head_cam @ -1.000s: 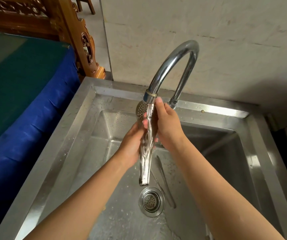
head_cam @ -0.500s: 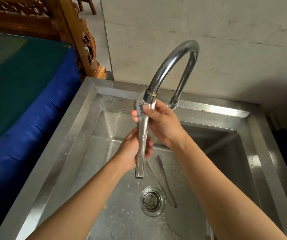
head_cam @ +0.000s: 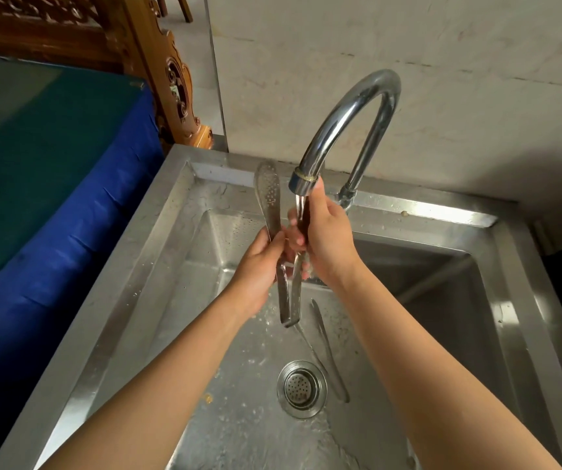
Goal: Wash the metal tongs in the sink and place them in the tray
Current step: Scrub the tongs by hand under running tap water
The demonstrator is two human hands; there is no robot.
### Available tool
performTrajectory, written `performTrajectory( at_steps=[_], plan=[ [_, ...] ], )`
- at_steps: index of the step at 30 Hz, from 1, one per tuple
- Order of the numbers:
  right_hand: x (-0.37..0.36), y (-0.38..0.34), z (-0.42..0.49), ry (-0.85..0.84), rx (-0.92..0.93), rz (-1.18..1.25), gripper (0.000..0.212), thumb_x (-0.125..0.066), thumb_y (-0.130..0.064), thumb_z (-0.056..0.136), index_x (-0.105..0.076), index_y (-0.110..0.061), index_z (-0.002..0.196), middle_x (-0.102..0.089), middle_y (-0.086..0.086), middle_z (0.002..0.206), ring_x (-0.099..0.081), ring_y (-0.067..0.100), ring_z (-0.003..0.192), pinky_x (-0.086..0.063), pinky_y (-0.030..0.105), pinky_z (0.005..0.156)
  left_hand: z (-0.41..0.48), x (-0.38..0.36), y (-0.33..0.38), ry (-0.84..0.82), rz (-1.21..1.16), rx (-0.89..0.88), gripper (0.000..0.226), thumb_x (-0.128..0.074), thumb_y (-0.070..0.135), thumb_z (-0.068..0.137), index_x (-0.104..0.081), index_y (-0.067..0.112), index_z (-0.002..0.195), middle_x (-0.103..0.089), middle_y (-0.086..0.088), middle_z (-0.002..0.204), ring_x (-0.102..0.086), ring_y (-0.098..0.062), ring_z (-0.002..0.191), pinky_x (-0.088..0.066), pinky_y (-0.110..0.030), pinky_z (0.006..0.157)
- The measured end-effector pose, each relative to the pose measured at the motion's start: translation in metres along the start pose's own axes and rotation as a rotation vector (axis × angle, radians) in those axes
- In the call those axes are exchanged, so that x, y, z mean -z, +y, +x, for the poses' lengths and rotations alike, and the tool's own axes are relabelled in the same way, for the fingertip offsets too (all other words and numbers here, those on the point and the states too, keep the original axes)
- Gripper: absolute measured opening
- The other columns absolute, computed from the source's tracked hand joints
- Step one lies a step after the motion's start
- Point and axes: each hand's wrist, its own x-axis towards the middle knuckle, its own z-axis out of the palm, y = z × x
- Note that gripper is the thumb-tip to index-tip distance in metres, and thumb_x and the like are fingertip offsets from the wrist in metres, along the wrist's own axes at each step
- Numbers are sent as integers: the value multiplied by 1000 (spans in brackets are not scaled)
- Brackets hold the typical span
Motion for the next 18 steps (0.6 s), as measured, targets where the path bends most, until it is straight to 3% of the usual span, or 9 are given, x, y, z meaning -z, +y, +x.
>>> performTrajectory(
  at_steps=[4, 8, 13, 15, 18],
  plan=[
    [-2, 5, 2, 9, -2, -61, 66, -24, -57, 95, -46, -10, 54, -45, 6, 42, -46, 17, 38, -43, 22, 42, 0, 10, -2, 94, 37, -45, 14, -40, 18, 98, -51, 16, 91, -53, -3, 78, -54, -12, 71, -48, -24, 63],
    [3, 13, 5, 40, 1, -38, 65, -21, -59, 94, -52, -25, 48, -49, -3, 45, -48, 13, 45, -42, 25, 54, -1, 19, 0, 136, 81, -88, 12, -46, 20, 96, -53, 20, 86, -51, 3, 73, -50, -9, 66, -41, -24, 68],
    [13, 27, 4, -34, -1, 126, 58, -25, -63, 90, -53, -12, 84, -41, -5, 63, -41, 14, 56, -34, 31, 65, -5, 22, 0, 72, 106, -138, 11, -51, 22, 93, -54, 25, 83, -43, 8, 70, -39, -10, 67, -35, -24, 72],
    [16, 32, 1, -57, 1, 89, 57, -31, -64, 86, -55, -13, 98, -44, -7, 66, -45, 11, 61, -39, 29, 68, -6, 23, -2, 58, 81, -146, 11, -52, 19, 93, -54, 24, 83, -44, 9, 70, -39, -8, 65, -34, -22, 70],
    [20, 36, -6, -76, 28, -72, 31, -46, -44, 92, -57, -19, 104, -55, -8, 72, -56, 8, 71, -50, 25, 76, -6, 22, -3, 5, 48, -166, 13, -52, 7, 91, -53, 19, 85, -50, 14, 72, -46, 1, 64, -38, -16, 70]
  ],
)
